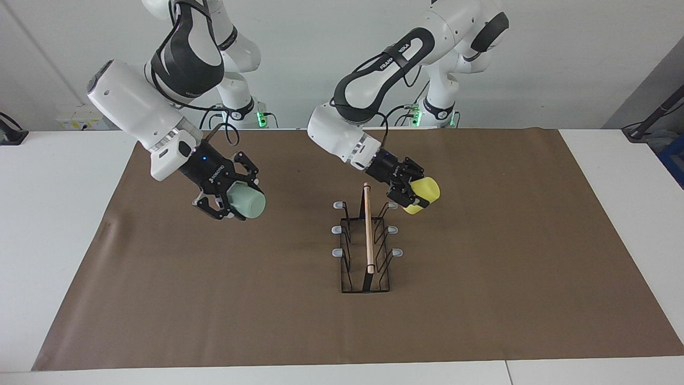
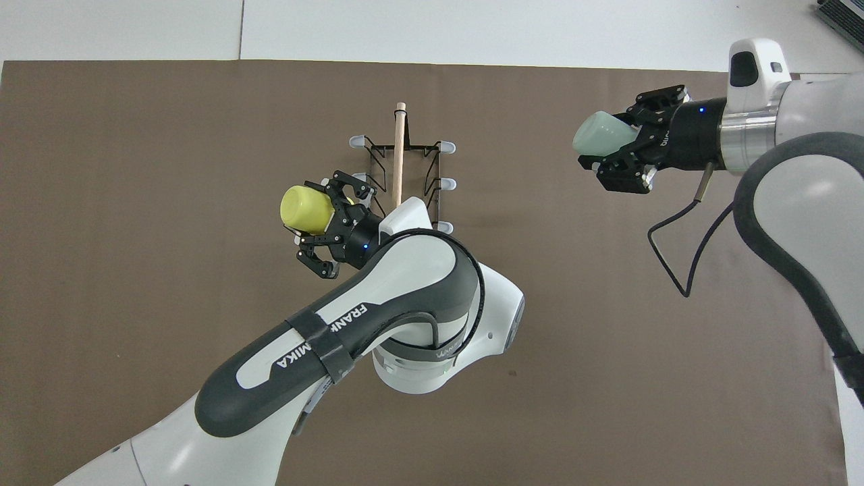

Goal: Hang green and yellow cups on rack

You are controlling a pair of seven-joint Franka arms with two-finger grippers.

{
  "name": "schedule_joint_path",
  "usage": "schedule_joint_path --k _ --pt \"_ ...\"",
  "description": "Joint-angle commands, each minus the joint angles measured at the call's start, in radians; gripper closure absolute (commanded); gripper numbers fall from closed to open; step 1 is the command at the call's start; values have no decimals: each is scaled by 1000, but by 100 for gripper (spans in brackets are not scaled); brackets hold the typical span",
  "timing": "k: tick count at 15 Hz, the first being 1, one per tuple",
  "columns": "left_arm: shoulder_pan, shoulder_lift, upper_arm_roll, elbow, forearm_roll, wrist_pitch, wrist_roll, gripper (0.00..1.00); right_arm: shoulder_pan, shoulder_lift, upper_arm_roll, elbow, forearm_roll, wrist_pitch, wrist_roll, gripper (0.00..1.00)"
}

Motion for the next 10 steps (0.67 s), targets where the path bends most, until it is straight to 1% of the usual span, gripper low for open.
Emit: schedule_joint_path --k 1,10 --pt "2 19 -9 -5 17 -6 -28 100 -23 -21 10 -19 33 -21 -14 100" --pt "-1 25 -21 -25 17 28 -34 100 -23 -21 10 -24 33 -20 -15 100"
